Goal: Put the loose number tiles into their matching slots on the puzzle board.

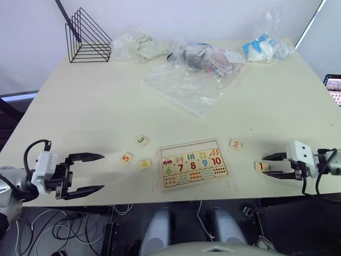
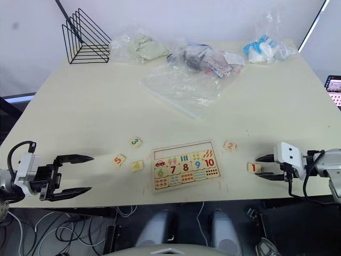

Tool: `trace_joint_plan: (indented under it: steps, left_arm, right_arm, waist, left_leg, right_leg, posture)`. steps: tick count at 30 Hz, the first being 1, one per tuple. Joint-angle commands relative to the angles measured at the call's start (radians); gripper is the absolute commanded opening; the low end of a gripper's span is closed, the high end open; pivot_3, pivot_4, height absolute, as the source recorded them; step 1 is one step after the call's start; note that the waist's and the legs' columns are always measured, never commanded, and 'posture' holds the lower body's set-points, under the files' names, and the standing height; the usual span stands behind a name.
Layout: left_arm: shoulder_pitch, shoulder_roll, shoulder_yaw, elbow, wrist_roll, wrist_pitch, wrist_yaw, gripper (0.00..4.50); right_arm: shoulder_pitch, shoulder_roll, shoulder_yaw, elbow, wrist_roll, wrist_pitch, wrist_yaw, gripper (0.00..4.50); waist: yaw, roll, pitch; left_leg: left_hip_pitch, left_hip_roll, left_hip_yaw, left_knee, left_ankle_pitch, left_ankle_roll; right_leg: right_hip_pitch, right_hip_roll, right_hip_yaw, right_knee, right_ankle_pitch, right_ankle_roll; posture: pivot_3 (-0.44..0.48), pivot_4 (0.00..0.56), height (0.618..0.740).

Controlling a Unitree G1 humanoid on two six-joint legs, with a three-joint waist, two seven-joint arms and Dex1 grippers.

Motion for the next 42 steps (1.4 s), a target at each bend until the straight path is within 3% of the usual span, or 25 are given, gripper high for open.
trace_joint_plan:
  steps: [1, 9, 17, 29, 42]
  left_arm:
    - [-0.011, 0.015, -0.001, -0.009, -0.019, -0.007, -0.03, 4.5]
    - [-0.013, 0.009, 0.015, -0.042, -0.037, 0.026, -0.03, 4.5]
    - [-0.007, 0.004, 0.054, -0.093, -0.058, 0.101, -0.03, 4.5]
    - [0.043, -0.017, 0.162, -0.183, -0.038, 0.198, -0.03, 4.5]
    - [0.095, -0.081, 0.322, -0.212, 0.035, 0.259, -0.03, 4.5]
  right_arm:
    - [0.012, -0.01, -0.01, -0.014, 0.009, -0.008, 0.001, 0.9]
    - [-0.001, -0.031, -0.036, -0.087, 0.078, 0.05, 0.028, 0.9]
    - [-0.117, -0.065, 0.0, -0.333, 0.179, 0.358, -0.001, 0.9]
    - [-0.404, 0.016, 0.214, -0.54, 0.145, 0.664, -0.099, 0.9]
    - [-0.605, 0.171, 0.441, -0.551, 0.017, 0.776, -0.185, 0.9]
  waist:
    - [0.0, 0.0, 0.0]
    - [0.0, 0.0, 0.0]
    - [-0.001, 0.001, 0.0]
    - [-0.002, 0.0, 0.002]
    - [-0.004, -0.001, 0.002]
  left_leg:
    - [0.0, 0.0, 0.0, 0.0, 0.0, 0.0]
    - [0.0, 0.0, 0.0, 0.0, 0.0, 0.0]
    - [0.0, 0.001, -0.001, 0.0, 0.0, 0.0]
    - [-0.004, 0.002, -0.002, 0.0, 0.0, 0.0]
    - [-0.006, 0.001, -0.004, 0.0, 0.0, 0.0]
  right_leg:
    - [0.0, 0.0, 0.0, 0.0, 0.0, 0.0]
    - [0.0, 0.0, 0.0, 0.0, 0.0, 0.0]
    - [0.0, 0.0, 0.0, 0.0, 0.0, 0.0]
    - [-0.004, 0.0, 0.0, 0.0, 0.0, 0.0]
    - [-0.006, 0.0, -0.001, 0.0, 0.0, 0.0]
  posture:
    - [0.0, 0.15, 0.74]
    - [0.0, 0.15, 0.74]
    - [0.0, 0.15, 0.74]
    - [0.0, 0.15, 0.74]
    - [0.0, 0.15, 0.74]
